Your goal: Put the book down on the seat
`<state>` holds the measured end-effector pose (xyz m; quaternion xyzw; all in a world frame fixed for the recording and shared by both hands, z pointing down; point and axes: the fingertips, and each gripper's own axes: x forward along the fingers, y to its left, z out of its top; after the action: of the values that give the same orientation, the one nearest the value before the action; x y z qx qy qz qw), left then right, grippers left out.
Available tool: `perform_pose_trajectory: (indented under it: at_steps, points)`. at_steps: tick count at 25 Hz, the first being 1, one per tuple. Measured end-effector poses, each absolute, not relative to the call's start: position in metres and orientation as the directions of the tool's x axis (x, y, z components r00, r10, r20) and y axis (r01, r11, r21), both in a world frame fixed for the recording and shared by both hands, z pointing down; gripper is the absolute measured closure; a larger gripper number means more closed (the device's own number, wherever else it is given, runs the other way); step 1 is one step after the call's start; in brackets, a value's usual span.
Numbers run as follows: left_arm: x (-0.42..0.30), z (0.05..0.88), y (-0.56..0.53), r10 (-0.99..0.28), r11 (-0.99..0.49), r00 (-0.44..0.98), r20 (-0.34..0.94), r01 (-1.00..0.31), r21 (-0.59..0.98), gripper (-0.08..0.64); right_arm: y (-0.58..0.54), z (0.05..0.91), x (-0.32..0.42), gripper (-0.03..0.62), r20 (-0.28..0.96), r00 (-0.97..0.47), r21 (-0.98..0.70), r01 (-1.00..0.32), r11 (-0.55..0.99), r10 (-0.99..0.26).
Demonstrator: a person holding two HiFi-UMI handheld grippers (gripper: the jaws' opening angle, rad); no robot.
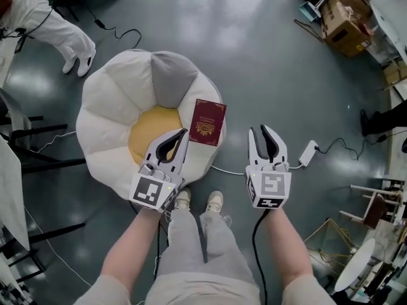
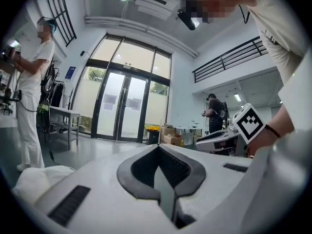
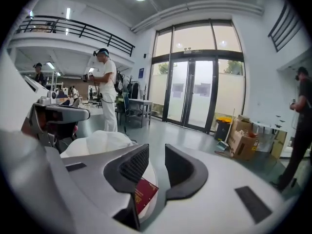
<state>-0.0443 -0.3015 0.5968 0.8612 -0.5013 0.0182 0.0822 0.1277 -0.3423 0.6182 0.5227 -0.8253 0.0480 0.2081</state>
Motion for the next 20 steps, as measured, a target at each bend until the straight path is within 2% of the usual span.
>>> perform_pose_trajectory:
  at_steps: [4,10,17,20]
  points:
    - [-0.045,0.522,-0.289,-0.852,-0.507,0.516,0.085,-0.855,0.108,0.557,-0.320,0.536,0.128,0.510,0.345,-0.381,0.141,-0.882,0.449,-0.858]
    - [-0.039,0.417,-0.275,-0.855,-0.517,0.516,0.053,-0.856,0.004,0.557,-0.295,0.410,0.122,0.549,0.208,-0.415,0.144,-0.883,0.448,-0.886]
    - [-0.034,0.306,-0.234,-0.841,-0.540,0.540,-0.041,-0.842,-0.025,0.557,-0.256,0.287,0.108,0.584,0.083,-0.511,0.022,-0.858,0.514,-0.856]
    - [-0.028,0.265,-0.218,-0.815,-0.568,0.570,-0.106,-0.821,-0.052,0.557,-0.238,0.248,0.106,0.588,0.028,-0.531,0.033,-0.846,0.532,-0.847]
